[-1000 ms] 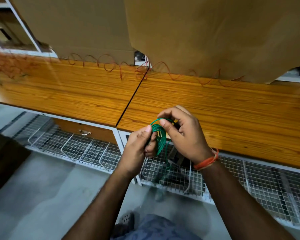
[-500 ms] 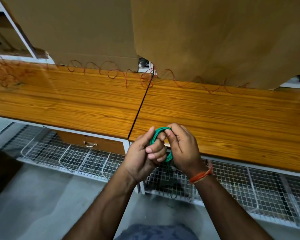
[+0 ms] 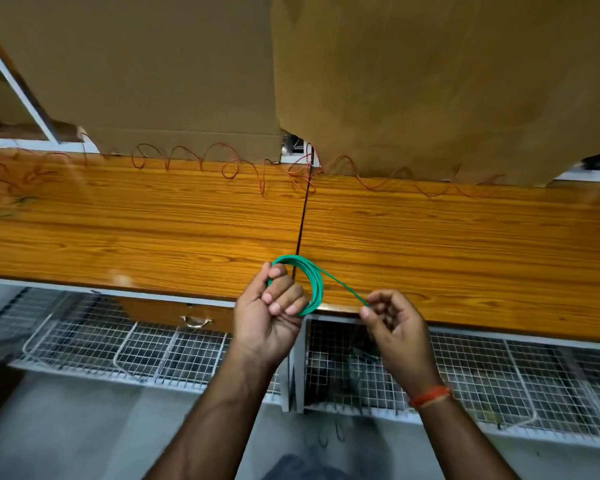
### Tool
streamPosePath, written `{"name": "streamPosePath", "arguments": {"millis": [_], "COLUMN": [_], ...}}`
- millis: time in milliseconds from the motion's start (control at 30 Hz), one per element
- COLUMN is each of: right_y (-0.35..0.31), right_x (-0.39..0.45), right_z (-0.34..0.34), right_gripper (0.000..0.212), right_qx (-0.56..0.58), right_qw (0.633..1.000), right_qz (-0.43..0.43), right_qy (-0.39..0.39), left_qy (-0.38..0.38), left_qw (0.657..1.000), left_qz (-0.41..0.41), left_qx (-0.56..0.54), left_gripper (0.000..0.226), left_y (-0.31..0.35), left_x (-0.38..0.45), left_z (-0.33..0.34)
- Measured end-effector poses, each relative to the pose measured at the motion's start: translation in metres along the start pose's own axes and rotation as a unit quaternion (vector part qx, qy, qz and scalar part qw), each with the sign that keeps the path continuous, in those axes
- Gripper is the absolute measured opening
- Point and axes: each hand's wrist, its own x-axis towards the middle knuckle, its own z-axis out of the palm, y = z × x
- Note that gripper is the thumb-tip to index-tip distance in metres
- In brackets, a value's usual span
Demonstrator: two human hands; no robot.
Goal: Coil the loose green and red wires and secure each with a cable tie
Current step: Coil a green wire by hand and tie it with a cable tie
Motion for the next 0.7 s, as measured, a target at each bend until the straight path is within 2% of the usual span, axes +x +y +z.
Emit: {"name": "streamPosePath", "arguments": {"millis": [100, 167, 233, 333, 433, 533, 633, 700], "right_y": [0.009, 0.008, 0.004, -0.011, -0.034, -0.061, -0.086, -0.101], "right_x": [-0.005, -0.004, -0.001, 0.002, 0.002, 0.002, 0.006, 0.008], "right_z": [0.003, 0.006, 0.011, 0.021, 0.031, 0.041, 0.044, 0.043], "right_gripper": [0.018, 0.019, 0.02, 0.013, 0.025, 0.027, 0.015, 0.02], "right_qx": [-0.034, -0.086, -0.175, -0.277, -0.308, -0.319, -0.287, -0.256], "right_qw": [0.997, 0.994, 0.984, 0.948, 0.908, 0.883, 0.889, 0.902], "right_qz": [-0.005, -0.018, -0.034, -0.077, -0.158, -0.226, -0.254, -0.255], "right_qy": [0.062, 0.061, 0.006, -0.134, -0.235, -0.261, -0.252, -0.235], "left_qy": [-0.001, 0.003, 0.014, 0.046, 0.068, 0.055, 0.018, 0.011], "left_qw": [1.0, 1.0, 0.998, 0.984, 0.955, 0.923, 0.882, 0.84], "left_qz": [0.013, 0.026, 0.052, 0.11, 0.163, 0.191, 0.201, 0.214], "left_qx": [-0.004, 0.01, 0.042, 0.134, 0.24, 0.33, 0.425, 0.498], "left_gripper": [0.043, 0.04, 0.035, 0.033, 0.033, 0.032, 0.035, 0.039], "left_y": [0.012, 0.015, 0.017, 0.02, 0.022, 0.019, 0.016, 0.015], "left_x": [0.003, 0.005, 0.006, 0.007, 0.01, 0.01, 0.01, 0.011], "left_z": [-0.005, -0.006, -0.008, -0.01, -0.012, -0.011, -0.014, -0.018]}}
